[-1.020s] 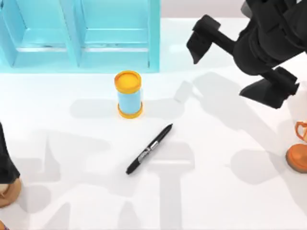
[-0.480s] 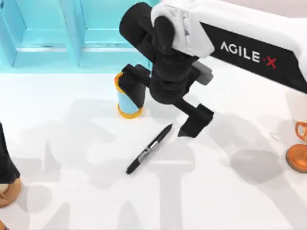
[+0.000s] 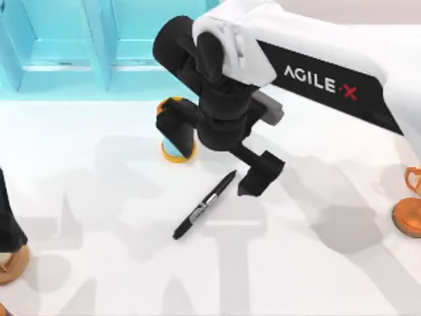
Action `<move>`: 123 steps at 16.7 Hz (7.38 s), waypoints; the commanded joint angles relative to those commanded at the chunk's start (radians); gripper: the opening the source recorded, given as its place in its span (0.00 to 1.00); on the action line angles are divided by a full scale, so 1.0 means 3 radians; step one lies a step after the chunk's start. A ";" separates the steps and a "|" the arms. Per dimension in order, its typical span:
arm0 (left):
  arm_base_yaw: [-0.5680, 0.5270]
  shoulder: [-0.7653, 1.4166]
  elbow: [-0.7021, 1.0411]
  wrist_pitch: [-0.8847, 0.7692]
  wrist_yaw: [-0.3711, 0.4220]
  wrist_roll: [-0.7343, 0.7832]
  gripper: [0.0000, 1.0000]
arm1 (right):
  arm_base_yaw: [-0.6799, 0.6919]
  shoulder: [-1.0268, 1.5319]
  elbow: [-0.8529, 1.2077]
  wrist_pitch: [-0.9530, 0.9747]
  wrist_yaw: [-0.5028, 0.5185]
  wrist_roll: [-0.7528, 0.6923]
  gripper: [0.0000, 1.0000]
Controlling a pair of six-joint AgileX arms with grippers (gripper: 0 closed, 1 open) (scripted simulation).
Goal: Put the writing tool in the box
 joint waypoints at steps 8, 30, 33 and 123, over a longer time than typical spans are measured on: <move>0.0000 0.0000 0.0000 0.0000 0.0000 0.0000 1.00 | 0.0285 0.0213 -0.0465 0.0661 0.0028 0.0267 1.00; 0.0000 0.0000 0.0000 0.0000 0.0000 0.0000 1.00 | 0.0027 0.0422 -0.0594 0.1014 0.0007 0.0019 0.00; 0.0000 0.0000 0.0000 0.0000 0.0000 0.0000 1.00 | 0.0027 0.0422 -0.0594 0.1014 0.0007 0.0019 0.00; 0.0000 0.0000 0.0000 0.0000 0.0000 0.0000 1.00 | -0.4120 -0.1663 -0.2495 0.0808 -0.0216 -0.1127 0.00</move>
